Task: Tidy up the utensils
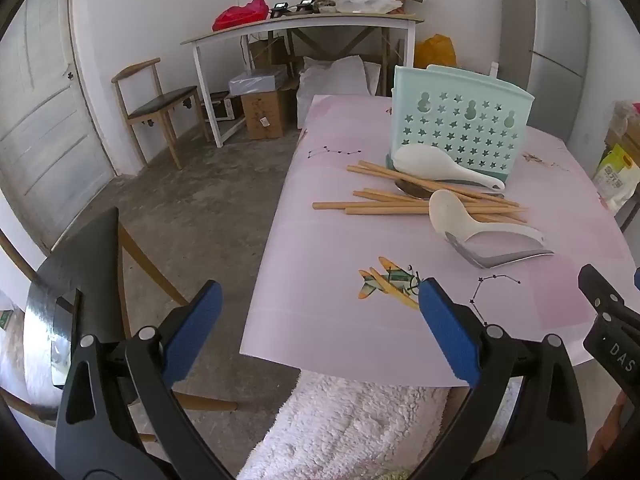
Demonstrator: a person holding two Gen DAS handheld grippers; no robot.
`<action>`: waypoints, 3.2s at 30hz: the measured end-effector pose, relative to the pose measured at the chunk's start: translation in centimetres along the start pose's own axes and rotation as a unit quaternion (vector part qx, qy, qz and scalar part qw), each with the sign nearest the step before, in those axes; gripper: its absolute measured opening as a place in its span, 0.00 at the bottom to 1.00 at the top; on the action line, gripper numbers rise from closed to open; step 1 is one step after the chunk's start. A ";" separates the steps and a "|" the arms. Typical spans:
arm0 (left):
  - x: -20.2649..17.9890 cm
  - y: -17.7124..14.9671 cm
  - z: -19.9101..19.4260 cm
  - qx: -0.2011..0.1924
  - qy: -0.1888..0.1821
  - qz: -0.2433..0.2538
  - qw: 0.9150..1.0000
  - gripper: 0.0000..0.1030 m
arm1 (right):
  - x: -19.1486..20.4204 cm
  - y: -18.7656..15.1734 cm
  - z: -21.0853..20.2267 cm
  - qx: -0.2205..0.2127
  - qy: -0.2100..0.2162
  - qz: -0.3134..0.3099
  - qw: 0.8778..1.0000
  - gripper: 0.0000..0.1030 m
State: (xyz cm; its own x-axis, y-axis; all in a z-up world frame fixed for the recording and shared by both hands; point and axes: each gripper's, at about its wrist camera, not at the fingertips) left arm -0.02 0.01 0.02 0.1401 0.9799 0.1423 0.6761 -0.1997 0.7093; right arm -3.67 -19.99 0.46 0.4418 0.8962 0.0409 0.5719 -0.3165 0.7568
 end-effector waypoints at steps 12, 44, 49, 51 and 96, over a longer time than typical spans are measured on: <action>-0.1 0.0 0.1 0.004 -0.002 -0.001 1.000 0.92 | 0.0 0.1 -0.1 0.001 -0.001 0.001 1.000 0.94; 0.3 -0.3 0.6 0.012 -0.003 -0.003 1.000 0.92 | 0.0 0.4 0.0 0.001 0.002 0.002 1.000 0.94; 0.4 -0.2 0.6 0.015 0.000 -0.004 1.000 0.92 | 0.1 0.5 0.0 0.000 0.001 0.002 1.000 0.94; 0.4 -0.2 0.6 0.015 0.001 -0.004 1.000 0.92 | 0.1 0.5 0.0 0.001 0.001 0.002 1.000 0.94; 0.2 0.2 2.3 0.033 -0.023 0.007 0.999 0.92 | 0.0 0.2 1.3 0.008 0.001 0.002 1.000 0.94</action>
State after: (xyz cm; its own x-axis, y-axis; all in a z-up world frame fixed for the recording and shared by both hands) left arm 1.79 0.13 -1.39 0.1813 0.9762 0.1193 0.7203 -0.2144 0.6597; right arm -2.69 -20.43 -0.23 0.4427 0.8955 0.0462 0.5809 -0.3256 0.7460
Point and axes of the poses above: each gripper's, at about its wrist camera, not at the fingertips, and z roughly the way its jaws point, x to its left, y to its top, and after that the axes turned 7 degrees about z, right-handed
